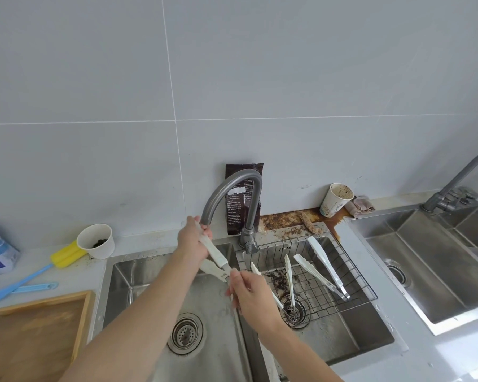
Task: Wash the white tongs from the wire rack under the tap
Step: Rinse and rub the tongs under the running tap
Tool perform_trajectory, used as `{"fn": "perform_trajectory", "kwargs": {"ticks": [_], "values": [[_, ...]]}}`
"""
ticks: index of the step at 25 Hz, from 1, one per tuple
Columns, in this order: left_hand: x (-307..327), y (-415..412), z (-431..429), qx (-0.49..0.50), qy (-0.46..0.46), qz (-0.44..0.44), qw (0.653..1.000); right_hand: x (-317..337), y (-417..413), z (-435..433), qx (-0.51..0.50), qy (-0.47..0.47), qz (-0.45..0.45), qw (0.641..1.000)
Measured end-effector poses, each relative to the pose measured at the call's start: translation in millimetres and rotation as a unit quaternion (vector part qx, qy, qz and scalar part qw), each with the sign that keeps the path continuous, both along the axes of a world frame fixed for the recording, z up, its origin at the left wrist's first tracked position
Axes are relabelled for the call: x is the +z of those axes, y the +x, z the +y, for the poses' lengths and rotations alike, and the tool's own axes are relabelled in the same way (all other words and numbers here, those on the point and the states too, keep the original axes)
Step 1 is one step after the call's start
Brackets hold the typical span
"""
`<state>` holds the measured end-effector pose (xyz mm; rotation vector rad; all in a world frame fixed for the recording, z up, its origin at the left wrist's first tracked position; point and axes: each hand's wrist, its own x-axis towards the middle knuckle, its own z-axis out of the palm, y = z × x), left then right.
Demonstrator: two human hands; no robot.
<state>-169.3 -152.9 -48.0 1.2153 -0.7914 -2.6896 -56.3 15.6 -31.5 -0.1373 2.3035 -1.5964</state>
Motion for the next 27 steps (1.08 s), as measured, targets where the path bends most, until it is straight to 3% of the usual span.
{"fn": "perform_trajectory", "kwargs": {"ticks": [5, 8, 12, 18, 22, 27], "values": [[3, 1, 34, -0.038, 0.040, 0.057, 0.997, 6, -16, -13, -0.038, -0.008, 0.006, 0.999], [2, 1, 36, -0.061, -0.008, 0.035, 0.997, 3, -9, -10, -0.025, 0.005, 0.012, 1.000], [-1, -6, 12, -0.016, 0.015, 0.014, 1.000, -1, 2, 4, -0.010, 0.001, -0.003, 1.000], [-4, -2, 47, -0.031, 0.090, 0.092, 0.991, 12, -17, -11, -0.038, -0.011, 0.003, 0.999], [5, -5, 14, 0.006, 0.075, 0.049, 0.996, 5, -2, 1, 0.000, 0.007, 0.016, 1.000], [7, -1, 31, -0.016, 0.077, 0.058, 0.995, 7, -10, -6, -0.042, -0.013, 0.011, 0.999]]}}
